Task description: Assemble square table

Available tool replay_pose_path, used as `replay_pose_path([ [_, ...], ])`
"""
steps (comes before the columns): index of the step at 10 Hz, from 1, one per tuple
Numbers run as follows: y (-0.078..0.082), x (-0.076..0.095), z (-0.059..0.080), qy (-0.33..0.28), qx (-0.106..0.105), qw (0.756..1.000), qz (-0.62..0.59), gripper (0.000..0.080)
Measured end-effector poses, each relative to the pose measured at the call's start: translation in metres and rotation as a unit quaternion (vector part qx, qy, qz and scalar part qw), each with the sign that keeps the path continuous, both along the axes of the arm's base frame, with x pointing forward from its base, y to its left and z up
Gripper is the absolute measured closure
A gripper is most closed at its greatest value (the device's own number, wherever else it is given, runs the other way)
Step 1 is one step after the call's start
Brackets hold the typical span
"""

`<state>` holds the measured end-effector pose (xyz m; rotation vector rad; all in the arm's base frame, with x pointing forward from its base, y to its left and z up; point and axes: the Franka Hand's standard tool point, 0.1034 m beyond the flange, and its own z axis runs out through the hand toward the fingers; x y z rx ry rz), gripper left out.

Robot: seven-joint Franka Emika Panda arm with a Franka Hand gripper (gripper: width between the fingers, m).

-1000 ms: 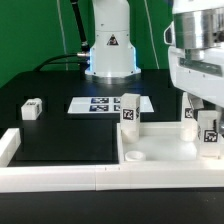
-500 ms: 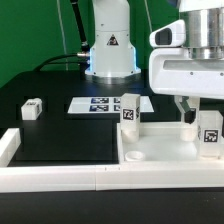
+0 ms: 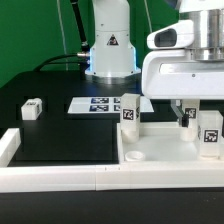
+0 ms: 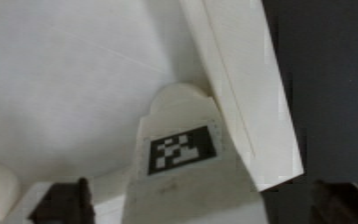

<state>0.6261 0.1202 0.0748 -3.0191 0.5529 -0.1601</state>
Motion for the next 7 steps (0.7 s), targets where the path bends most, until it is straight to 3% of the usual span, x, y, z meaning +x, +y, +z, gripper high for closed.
replay_pose_path([
  [1,0.0000,0.0000,0.0000,0.000,0.000,1.000,-0.001,0.0372],
  [2,0.0003,-0.0001,-0.0001,0.002,0.005,0.999,-0.038,0.0372],
  [3,-0.0007,-0.0006,-0.0005,0.005,0.009,0.997,-0.082,0.0510],
  [5,-0.0012,-0.0009,-0.0007,0.010,0.019,0.986,-0.166,0.0509],
  [7,-0.0033,-0.0007,0.0008,0.029,0.047,0.940,-0.336,0.0509],
])
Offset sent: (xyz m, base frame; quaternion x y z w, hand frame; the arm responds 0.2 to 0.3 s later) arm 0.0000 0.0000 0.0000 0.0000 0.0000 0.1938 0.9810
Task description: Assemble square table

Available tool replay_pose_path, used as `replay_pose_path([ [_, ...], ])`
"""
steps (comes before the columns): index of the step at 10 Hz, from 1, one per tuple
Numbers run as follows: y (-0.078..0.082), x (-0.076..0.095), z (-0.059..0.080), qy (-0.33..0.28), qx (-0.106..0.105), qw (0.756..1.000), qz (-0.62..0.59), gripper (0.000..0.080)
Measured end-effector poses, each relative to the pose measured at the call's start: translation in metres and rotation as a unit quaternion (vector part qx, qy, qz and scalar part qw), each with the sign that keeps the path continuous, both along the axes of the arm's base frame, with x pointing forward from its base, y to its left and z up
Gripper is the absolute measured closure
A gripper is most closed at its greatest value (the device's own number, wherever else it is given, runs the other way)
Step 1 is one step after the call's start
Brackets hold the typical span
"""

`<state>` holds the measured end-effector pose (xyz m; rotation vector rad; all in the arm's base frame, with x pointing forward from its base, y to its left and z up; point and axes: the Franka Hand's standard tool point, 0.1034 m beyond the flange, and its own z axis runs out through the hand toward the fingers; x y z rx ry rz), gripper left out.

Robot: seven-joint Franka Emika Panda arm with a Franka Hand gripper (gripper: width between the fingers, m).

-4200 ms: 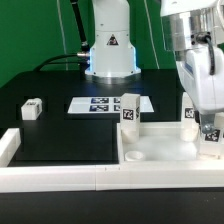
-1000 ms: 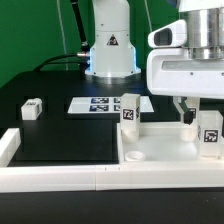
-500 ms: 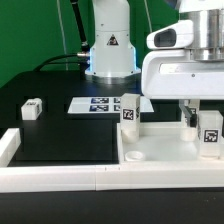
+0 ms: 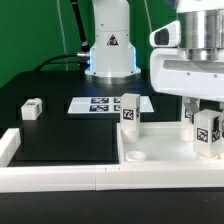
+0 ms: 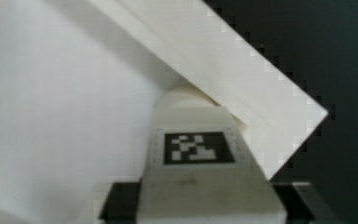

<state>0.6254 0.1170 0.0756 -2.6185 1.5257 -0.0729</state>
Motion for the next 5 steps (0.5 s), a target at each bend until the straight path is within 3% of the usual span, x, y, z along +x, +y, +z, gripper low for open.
replay_pose_path([
  [3,0.0000,-0.0014,-0.0030,0.013,0.058,0.972,-0.229,0.0509],
  [4,-0.0001,-0.0013,-0.0029,0.016,0.062,0.964,-0.259,0.0509],
  [5,-0.0002,-0.0014,-0.0030,0.016,0.060,0.965,-0.253,0.0436],
])
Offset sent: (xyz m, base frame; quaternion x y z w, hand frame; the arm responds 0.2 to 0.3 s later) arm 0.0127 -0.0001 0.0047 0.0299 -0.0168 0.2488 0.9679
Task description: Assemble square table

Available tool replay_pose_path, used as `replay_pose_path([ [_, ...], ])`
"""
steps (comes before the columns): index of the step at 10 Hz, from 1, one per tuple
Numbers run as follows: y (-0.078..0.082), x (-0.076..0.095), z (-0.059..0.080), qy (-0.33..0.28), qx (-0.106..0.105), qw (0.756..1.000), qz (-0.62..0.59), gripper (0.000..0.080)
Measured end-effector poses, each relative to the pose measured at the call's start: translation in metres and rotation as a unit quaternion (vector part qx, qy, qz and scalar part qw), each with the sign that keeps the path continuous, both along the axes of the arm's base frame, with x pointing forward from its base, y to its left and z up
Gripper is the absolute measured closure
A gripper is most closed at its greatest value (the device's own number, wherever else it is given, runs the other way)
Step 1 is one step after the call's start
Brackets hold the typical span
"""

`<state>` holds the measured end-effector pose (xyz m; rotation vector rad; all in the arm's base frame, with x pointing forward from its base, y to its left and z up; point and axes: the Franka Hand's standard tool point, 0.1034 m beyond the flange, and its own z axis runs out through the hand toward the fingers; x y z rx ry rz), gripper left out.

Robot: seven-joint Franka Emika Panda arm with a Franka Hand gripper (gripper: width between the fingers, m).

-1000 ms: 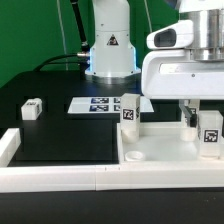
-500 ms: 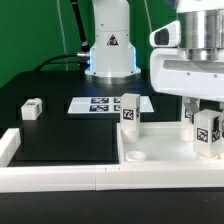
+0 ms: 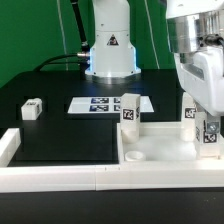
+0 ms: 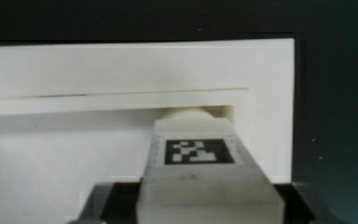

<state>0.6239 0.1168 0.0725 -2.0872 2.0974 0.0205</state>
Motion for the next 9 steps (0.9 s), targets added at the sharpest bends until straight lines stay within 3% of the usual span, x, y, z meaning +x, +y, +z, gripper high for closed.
replay_pose_path([
  [1,-0.0002,-0.0001,-0.0003,-0.002,-0.002,1.000,0.015,0.0436],
  [2,0.0002,-0.0002,-0.0005,-0.004,-0.007,0.999,0.036,0.0296],
  [3,0.0014,0.0011,-0.0005,-0.022,-0.032,0.987,0.159,0.0181],
  [4,0.0005,0.0030,-0.0016,-0.041,-0.045,0.969,0.241,0.0181],
  [8,-0.0009,0.0010,-0.0028,-0.052,-0.064,0.929,0.362,0.0151],
  [9,0.0031,0.0029,-0.0007,-0.049,-0.095,0.863,0.493,0.0151],
])
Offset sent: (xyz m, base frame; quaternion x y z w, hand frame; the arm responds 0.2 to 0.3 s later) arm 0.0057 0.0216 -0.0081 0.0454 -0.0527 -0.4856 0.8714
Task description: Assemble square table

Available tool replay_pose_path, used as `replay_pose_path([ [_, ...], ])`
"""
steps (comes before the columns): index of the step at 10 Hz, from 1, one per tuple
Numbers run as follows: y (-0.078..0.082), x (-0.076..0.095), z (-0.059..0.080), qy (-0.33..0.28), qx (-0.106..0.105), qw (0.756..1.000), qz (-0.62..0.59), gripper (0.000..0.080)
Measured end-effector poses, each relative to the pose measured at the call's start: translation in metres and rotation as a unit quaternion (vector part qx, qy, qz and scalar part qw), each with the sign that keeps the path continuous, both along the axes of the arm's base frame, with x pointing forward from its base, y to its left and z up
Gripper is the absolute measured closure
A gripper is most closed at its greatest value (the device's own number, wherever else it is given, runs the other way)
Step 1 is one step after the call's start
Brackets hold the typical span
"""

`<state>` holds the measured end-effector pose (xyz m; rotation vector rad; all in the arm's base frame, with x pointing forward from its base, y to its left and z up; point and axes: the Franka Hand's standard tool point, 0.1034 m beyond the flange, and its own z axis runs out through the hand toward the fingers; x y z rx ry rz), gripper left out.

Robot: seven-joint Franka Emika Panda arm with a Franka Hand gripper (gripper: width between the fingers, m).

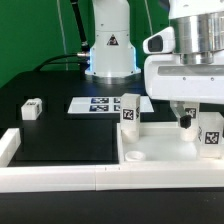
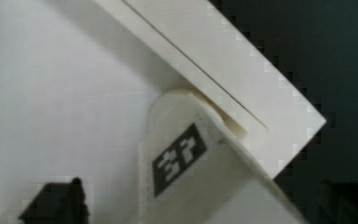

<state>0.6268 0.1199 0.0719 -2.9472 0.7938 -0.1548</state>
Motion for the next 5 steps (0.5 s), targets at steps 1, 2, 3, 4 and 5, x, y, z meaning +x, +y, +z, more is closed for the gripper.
replay_pose_path([
  [1,0.0034,0.0026,0.0004,0.009,-0.016,0.995,0.093,0.0151],
  [2,0.0018,0.0036,0.0003,0.005,-0.015,0.997,0.080,0.0151],
  [3,0.0018,0.0033,-0.0002,0.006,-0.015,0.997,0.072,0.0177],
  [4,0.0016,0.0034,-0.0002,0.006,-0.014,0.997,0.069,0.0177],
  [5,0.0018,0.0033,-0.0002,0.007,-0.011,0.999,0.046,0.0349],
])
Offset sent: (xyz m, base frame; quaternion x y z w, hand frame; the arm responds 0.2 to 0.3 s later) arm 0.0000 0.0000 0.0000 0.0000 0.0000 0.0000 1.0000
